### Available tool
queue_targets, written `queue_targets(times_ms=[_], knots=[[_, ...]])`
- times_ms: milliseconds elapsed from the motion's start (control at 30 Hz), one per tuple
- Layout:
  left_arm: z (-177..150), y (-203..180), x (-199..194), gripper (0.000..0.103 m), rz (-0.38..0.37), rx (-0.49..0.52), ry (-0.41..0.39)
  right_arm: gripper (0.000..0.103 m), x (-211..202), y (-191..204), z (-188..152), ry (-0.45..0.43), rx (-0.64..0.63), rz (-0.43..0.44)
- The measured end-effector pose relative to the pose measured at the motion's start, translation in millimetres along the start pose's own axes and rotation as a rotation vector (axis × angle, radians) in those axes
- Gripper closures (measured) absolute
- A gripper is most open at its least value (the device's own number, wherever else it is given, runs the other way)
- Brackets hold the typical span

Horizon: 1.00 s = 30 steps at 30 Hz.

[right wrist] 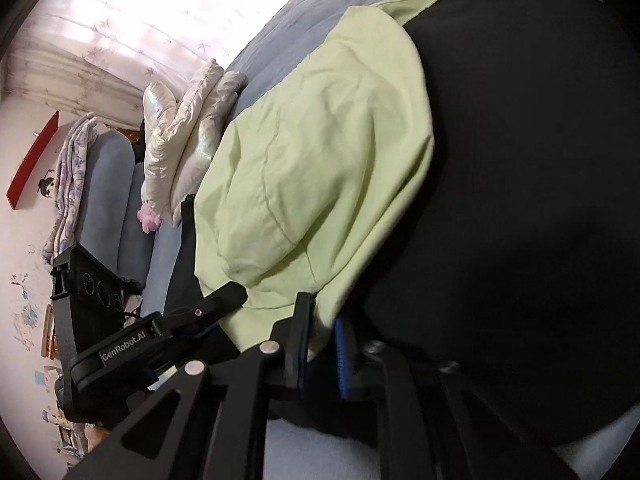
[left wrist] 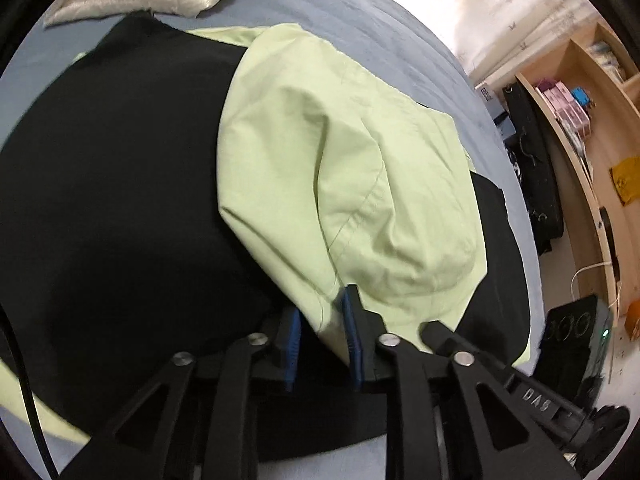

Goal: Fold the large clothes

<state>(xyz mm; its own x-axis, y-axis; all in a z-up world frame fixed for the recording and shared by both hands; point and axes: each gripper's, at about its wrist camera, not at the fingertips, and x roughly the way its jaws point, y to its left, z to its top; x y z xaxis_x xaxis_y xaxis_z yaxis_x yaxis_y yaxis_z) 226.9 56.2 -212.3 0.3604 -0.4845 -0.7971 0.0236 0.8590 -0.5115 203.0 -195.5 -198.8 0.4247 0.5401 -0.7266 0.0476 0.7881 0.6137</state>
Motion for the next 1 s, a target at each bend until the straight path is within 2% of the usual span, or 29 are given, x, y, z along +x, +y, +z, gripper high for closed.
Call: queue_targets(times_ms=[67, 133, 300, 400, 500, 600, 700, 767, 800, 867, 967, 1000], knots=[[-0.7, -6.3, -6.6, 0.073, 0.029, 0.014, -0.007, 0.084, -10.1, 7.0, 0.9, -0.013, -0.029, -0.056], [0.2, -5.1, -17.0, 0.060, 0.051, 0.026, -0.024, 0.084, -25.8, 11.4, 0.8, -0.039, -0.047, -0.089], [4.7, -13.6, -51.6, 0.058, 0.056, 0.048, -0.167, 0.084, -57.6, 20.7, 4.6, -0.192, -0.107, -0.075], [21.5, -19.9, -58.0, 0.058, 0.045, 0.062, -0.239, 0.084, -47.2, 44.8, 18.6, -0.216, -0.211, -0.079], [43.9, -16.5, -50.7, 0.058, 0.033, 0.049, -0.241, 0.084, -28.5, 71.4, 33.1, -0.248, -0.343, -0.122], [66.7, -15.3, -34.2, 0.058, 0.024, 0.041, -0.259, 0.084, -3.6, 79.9, 46.3, -0.253, -0.399, -0.163], [82.2, -9.5, -12.8, 0.058, 0.021, 0.012, -0.226, 0.084, 28.5, 71.2, 52.0, -0.183, -0.393, -0.173], [85.3, -1.3, 0.9, 0.058, -0.007, 0.002, -0.182, 0.084, 40.3, 57.6, 50.2, -0.150, -0.399, -0.234], [85.8, 0.1, 13.4, 0.058, 0.014, 0.007, -0.142, 0.086, 42.9, 47.6, 48.9, -0.142, -0.395, -0.261], [81.7, 5.2, 28.7, 0.059, 0.070, 0.015, -0.111, 0.087, 32.1, 24.6, 49.4, -0.150, -0.343, -0.195], [71.7, 6.9, 26.8, 0.059, 0.062, 0.044, -0.149, 0.088, 12.7, 0.3, 54.0, -0.179, -0.273, -0.204], [69.2, 6.1, 25.9, 0.059, 0.068, 0.054, -0.152, 0.088, 6.2, -7.5, 55.0, -0.184, -0.245, -0.179]])
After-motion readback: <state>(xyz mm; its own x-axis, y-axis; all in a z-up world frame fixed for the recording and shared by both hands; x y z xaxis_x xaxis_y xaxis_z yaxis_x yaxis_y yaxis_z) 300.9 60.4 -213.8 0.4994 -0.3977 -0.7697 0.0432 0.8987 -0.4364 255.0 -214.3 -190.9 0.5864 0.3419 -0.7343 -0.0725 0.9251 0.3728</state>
